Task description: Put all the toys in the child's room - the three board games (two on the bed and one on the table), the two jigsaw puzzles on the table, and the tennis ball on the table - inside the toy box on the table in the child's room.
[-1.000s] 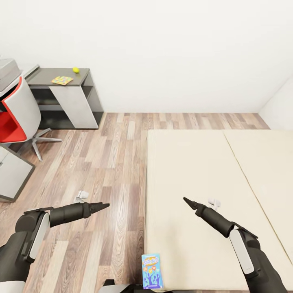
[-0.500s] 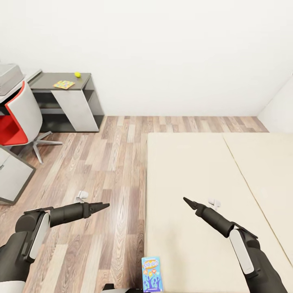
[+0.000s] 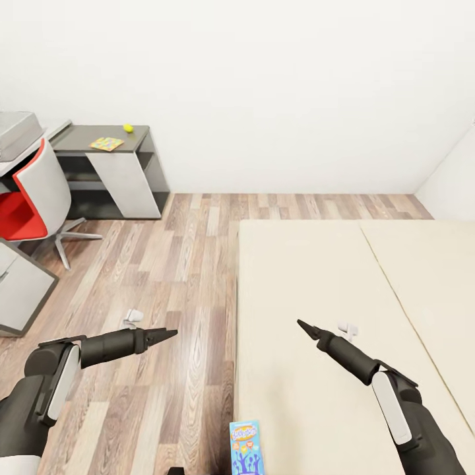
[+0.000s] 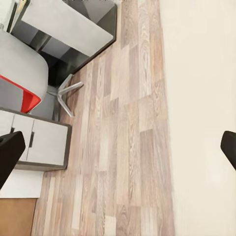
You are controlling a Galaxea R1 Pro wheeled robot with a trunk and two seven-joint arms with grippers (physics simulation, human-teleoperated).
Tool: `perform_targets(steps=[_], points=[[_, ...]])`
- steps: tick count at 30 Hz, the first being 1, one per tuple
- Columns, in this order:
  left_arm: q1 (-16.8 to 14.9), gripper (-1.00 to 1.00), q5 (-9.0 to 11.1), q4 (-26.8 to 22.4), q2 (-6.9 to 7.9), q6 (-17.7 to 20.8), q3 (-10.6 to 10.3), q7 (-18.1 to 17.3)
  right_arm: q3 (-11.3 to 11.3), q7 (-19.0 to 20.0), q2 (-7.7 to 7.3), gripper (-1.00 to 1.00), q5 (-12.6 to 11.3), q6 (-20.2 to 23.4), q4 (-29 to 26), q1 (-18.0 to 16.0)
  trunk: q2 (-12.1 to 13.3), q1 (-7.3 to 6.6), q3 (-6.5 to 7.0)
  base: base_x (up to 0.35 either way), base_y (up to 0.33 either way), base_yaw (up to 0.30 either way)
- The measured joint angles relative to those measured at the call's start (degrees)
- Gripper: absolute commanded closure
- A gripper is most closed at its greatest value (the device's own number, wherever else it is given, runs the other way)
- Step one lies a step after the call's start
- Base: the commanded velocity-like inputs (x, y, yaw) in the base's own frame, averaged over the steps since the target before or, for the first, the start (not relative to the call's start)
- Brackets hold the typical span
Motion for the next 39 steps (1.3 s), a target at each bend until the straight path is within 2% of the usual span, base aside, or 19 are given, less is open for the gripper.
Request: perform_targets(steps=[21,28,31,33,39], points=[[0.0,-1.0,0.1,0.0,0.11,-0.1,0.0,0.0,0.0,-0.1,0.16,-1.0,0.0,0.0,0.2,0.0,0.0,0.0,1.99,0.0,0.0,0.0],[0.0,-1.0,-0.3,0.0,-0.06,-0.9,-0.1,0.8,-0.1,-0.1,0.16,-1.0,0.2,-0.6,3.4,0.0,0.0,0.0,2.66,0.0,0.0,0.0],[0.0,-1.0,-0.9,0.7,-0.13,-1.1,-0.2,2.8,0.1,-0.6,0.07,-1.0,0.2,-3.2,5.6,0.0,0.0,0.0,2.94,0.0,0.0,0.0],[0.0,-1.0,-1.4,1.6,-0.17,-1.3,-0.2,5.6,0.3,-1.9,-0.15,-1.0,0.3,-5.7,8.2,0.0,0.0,0.0,3.13,0.0,0.0,0.0],[-0.1,-1.0,-2.0,3.0,-0.62,-3.3,-0.3,16.4,0.6,-7.7,-0.59,-1.0,0.6,-10.3,16.6,-0.6,0.0,0.0,3.71,0.0,0.0,0.0]])
